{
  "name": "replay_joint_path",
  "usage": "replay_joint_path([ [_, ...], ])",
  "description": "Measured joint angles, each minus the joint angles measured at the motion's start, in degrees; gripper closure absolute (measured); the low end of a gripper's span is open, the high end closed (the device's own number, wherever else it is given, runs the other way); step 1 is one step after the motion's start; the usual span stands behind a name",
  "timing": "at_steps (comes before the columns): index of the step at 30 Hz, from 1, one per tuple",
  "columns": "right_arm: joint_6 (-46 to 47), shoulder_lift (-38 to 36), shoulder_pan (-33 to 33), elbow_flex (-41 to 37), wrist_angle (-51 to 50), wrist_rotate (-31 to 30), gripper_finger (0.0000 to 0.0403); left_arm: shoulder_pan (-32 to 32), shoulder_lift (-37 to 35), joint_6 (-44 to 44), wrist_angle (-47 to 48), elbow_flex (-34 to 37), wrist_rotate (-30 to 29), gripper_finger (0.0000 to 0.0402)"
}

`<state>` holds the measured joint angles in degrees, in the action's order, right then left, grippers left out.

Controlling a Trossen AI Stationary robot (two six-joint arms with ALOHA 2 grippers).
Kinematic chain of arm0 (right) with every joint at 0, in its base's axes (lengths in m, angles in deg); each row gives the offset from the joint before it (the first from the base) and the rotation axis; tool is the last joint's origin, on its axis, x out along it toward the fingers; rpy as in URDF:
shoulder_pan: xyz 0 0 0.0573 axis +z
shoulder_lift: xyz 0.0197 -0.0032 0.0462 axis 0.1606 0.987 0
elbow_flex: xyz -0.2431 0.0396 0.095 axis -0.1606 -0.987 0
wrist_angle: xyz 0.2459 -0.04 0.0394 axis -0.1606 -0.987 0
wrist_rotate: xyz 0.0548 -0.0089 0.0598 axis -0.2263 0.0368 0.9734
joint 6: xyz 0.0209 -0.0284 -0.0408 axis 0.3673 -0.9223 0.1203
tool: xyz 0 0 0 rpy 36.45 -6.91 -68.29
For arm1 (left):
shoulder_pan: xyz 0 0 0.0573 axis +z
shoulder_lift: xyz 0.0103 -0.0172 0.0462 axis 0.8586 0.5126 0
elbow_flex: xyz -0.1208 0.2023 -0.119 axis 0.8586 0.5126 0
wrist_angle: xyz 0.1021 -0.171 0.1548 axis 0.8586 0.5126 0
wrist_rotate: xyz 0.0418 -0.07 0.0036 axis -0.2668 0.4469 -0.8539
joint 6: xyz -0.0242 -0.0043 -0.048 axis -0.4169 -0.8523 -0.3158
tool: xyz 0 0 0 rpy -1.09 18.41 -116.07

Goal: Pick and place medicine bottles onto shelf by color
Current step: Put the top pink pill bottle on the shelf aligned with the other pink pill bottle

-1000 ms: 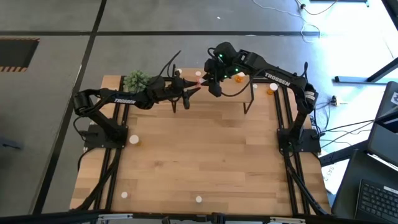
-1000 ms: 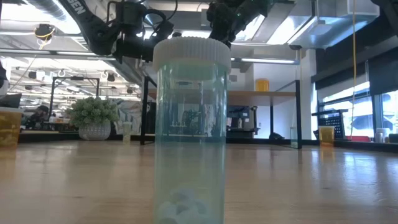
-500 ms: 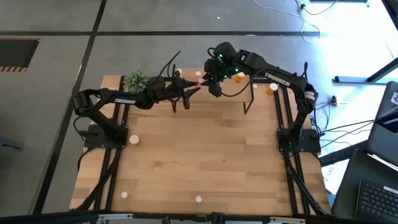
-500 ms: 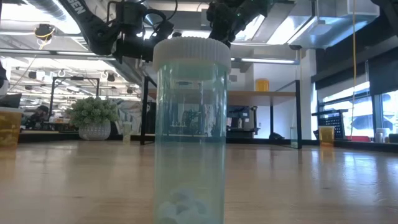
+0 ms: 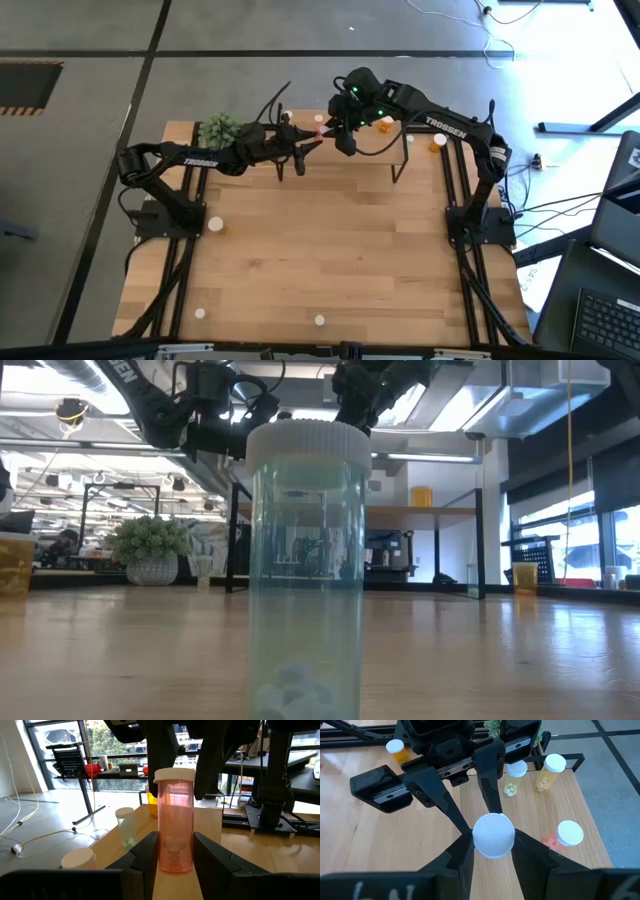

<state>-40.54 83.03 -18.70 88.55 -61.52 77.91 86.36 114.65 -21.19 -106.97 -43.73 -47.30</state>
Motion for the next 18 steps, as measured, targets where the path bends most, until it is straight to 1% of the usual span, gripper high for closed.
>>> replay_joint_path([
  [12,0.01,0.0,-0.01,-0.02,-0.02,0.0,0.0283,-0.24,0.0,-0.05,0.02,0.01,-0.07,0.0294],
  [18,0.01,0.0,0.0,0.0,0.02,0.04,0.0283,-0.35,0.0,-4.06,-0.13,0.01,0.11,0.0294],
])
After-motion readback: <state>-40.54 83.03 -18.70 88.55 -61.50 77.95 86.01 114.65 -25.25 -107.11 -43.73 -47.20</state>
